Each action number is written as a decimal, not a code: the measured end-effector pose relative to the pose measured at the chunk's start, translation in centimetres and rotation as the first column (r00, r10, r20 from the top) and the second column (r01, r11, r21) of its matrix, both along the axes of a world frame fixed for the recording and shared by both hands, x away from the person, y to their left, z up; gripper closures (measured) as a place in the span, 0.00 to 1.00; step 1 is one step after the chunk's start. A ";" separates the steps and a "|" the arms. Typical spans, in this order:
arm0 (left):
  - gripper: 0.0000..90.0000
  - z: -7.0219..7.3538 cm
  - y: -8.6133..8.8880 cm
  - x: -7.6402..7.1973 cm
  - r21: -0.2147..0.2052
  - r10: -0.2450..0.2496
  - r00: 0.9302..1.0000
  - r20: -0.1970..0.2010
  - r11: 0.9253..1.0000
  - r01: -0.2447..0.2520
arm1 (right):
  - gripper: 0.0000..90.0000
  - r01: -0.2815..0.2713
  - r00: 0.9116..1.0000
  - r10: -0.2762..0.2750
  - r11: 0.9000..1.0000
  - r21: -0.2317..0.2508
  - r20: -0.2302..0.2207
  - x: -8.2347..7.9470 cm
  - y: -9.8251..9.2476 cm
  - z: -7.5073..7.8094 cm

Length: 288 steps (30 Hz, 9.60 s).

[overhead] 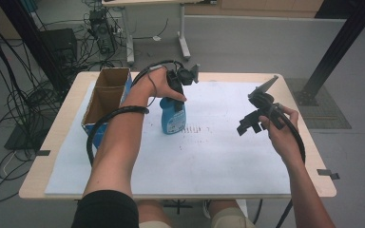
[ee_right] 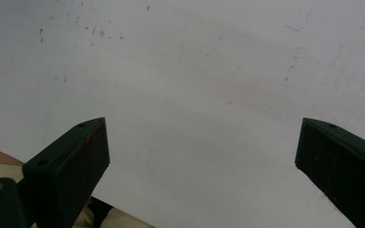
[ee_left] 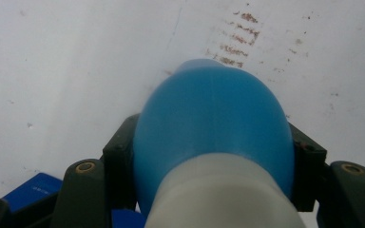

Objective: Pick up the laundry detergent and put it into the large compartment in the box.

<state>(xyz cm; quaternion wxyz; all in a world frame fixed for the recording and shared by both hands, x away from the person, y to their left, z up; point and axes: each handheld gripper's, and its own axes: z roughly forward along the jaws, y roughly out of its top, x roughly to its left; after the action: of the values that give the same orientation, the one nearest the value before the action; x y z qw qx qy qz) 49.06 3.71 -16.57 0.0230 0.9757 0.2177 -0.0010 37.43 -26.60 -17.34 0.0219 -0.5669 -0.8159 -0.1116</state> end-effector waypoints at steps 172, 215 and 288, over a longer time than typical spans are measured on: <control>0.42 26.6 14.4 -5.9 -0.064 0.834 0.528 0.157 0.542 -0.838 | 0.05 -0.028 0.999 0.029 1.000 -0.007 0.037 -1.3 0.1 2.1; 0.42 18.3 20.6 -5.0 -0.055 0.904 0.422 0.062 0.425 -0.903 | 0.05 -0.025 0.999 0.025 1.000 -0.002 0.024 -1.2 0.4 1.2; 0.42 1.5 19.4 -5.3 -0.040 0.871 0.488 0.056 0.490 -0.871 | 0.05 -0.040 0.999 0.040 0.999 -0.020 0.002 -0.6 1.8 0.4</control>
<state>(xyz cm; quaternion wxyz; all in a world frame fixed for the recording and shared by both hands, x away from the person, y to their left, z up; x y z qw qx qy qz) 43.76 23.14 -15.02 0.0308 0.7316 0.6796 0.0437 36.80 -24.80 -16.98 0.0173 -0.5504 -0.8283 -0.1035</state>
